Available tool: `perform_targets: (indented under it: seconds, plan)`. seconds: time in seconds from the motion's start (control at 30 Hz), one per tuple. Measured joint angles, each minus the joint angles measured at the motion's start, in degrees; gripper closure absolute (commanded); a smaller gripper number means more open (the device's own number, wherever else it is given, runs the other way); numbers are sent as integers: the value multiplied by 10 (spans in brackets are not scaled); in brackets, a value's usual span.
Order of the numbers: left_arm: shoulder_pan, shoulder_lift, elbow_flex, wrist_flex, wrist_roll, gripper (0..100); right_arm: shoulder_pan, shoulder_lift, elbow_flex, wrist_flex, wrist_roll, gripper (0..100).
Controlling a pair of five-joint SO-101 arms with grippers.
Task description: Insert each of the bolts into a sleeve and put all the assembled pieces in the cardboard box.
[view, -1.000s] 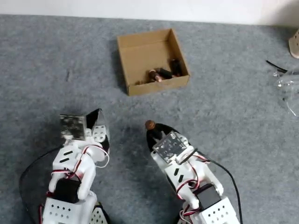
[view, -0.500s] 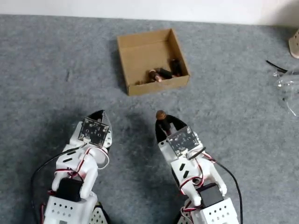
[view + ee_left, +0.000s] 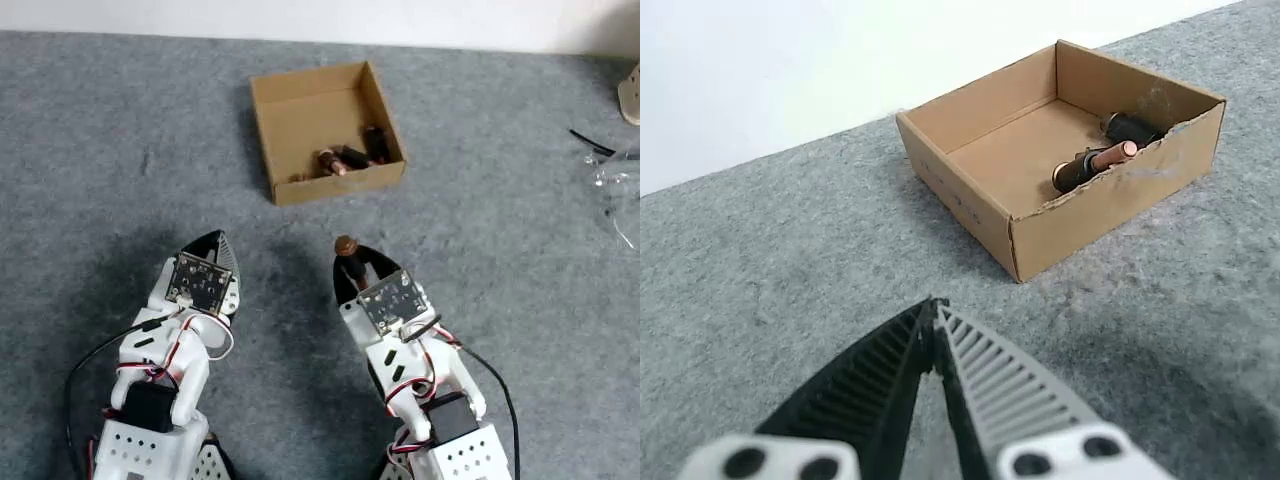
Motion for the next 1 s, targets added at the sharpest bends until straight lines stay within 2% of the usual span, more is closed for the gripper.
perform_targets:
  seconds: [0.3,0.53,0.7,1.0]
  plan:
    - [0,0,0,0,0,989,0,0,-1,0,0,994]
    - [0,0,0,0,0,989,38,33,-38,0,0,994]
    - [0,0,0,0,0,989,50,184,-152,0,0,994]
    - [0,0,0,0,0,989,54,605,-485,0,-2,994]
